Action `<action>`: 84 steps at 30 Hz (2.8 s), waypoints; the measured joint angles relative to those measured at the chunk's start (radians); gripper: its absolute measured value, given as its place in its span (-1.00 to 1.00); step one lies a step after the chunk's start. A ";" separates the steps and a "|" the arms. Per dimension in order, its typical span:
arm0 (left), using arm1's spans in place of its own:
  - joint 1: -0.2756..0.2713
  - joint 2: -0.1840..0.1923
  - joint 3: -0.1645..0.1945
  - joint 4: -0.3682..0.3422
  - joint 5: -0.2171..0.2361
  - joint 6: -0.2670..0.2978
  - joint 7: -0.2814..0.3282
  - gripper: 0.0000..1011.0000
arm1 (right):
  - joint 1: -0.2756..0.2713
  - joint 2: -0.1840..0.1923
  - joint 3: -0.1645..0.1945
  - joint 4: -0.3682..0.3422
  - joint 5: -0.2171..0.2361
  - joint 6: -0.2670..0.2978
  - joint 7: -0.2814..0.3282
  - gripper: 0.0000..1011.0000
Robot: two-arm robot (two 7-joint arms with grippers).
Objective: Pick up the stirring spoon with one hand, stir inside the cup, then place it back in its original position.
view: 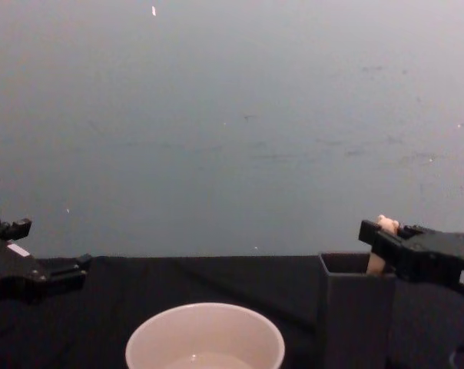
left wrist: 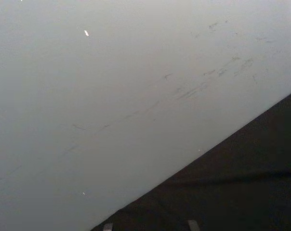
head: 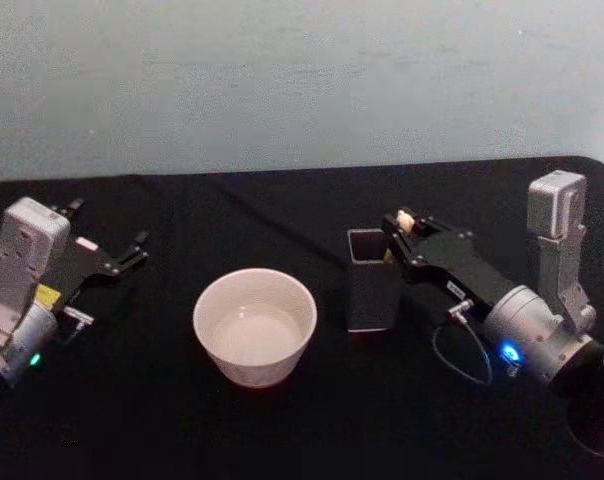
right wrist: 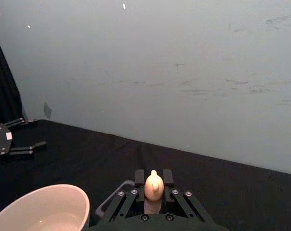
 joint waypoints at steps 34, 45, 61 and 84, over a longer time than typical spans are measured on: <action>0.000 0.000 0.000 0.000 0.000 0.000 0.000 0.98 | 0.002 0.001 -0.001 0.001 -0.004 -0.001 0.000 0.60; 0.000 0.000 0.000 0.000 0.000 0.000 0.000 0.98 | 0.005 -0.001 0.004 -0.004 0.001 -0.015 0.006 0.98; 0.000 0.000 0.000 0.000 0.000 0.000 0.000 0.98 | 0.071 -0.059 0.105 0.058 -0.147 -0.164 -0.183 0.98; 0.000 0.000 0.000 0.000 0.000 0.000 0.000 0.98 | 0.049 -0.061 0.073 0.198 -0.295 -0.075 -0.194 0.98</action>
